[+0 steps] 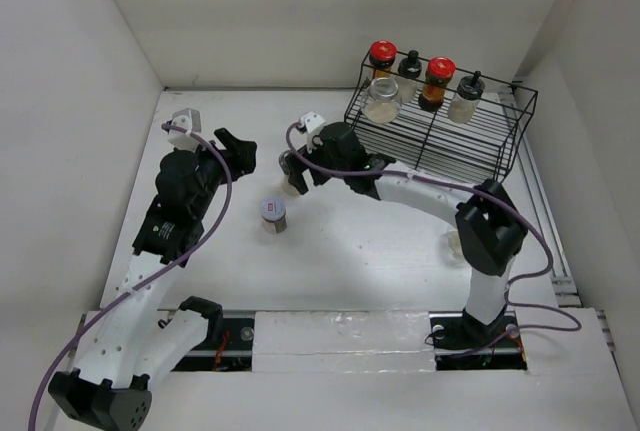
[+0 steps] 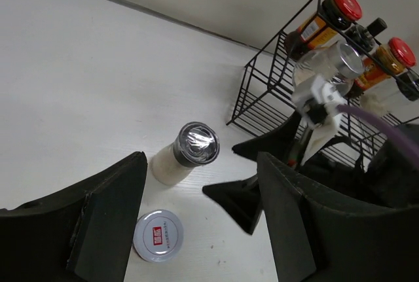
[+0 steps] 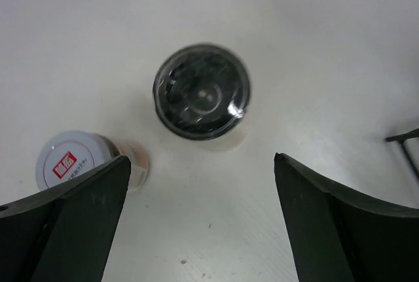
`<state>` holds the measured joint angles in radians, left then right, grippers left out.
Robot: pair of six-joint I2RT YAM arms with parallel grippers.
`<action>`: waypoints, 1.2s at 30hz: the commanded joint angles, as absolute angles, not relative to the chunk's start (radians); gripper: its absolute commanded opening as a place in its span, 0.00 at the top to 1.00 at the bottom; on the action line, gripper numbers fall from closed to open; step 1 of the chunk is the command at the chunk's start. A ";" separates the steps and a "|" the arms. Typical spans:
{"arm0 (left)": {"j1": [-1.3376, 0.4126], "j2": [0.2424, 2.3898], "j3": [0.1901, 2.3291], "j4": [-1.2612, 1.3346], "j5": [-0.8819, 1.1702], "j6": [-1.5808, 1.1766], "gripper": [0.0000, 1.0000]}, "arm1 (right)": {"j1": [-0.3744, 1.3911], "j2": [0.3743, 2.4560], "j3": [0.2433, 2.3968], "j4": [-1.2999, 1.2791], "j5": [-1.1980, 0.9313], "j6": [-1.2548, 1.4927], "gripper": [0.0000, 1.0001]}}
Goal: Organize the condiment bottles
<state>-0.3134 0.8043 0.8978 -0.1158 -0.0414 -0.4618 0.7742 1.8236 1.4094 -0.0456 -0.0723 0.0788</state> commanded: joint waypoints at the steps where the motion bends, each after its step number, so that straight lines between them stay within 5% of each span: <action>1: -0.316 0.788 0.923 -0.114 -0.115 -0.486 0.36 | 0.814 1.842 1.431 0.008 -0.098 0.061 0.03; 12: -0.316 0.798 0.914 -0.083 -0.026 -0.468 0.36 | 0.824 2.000 1.559 0.043 0.013 0.041 0.07; 16: -0.316 0.798 0.914 -0.083 -0.017 -0.468 0.36 | 0.824 2.043 1.586 0.089 0.061 0.041 0.19; 20: -0.316 0.798 0.914 -0.083 -0.017 -0.468 0.36 | 0.824 2.043 1.597 0.115 0.051 0.063 0.44; 29: -0.316 0.808 0.905 -0.074 -0.008 -0.459 0.36 | 0.824 1.584 1.402 0.186 0.098 0.095 0.50; 36: -0.316 0.808 0.905 -0.074 0.002 -0.459 0.36 | 0.629 1.283 1.256 0.153 0.198 0.115 0.55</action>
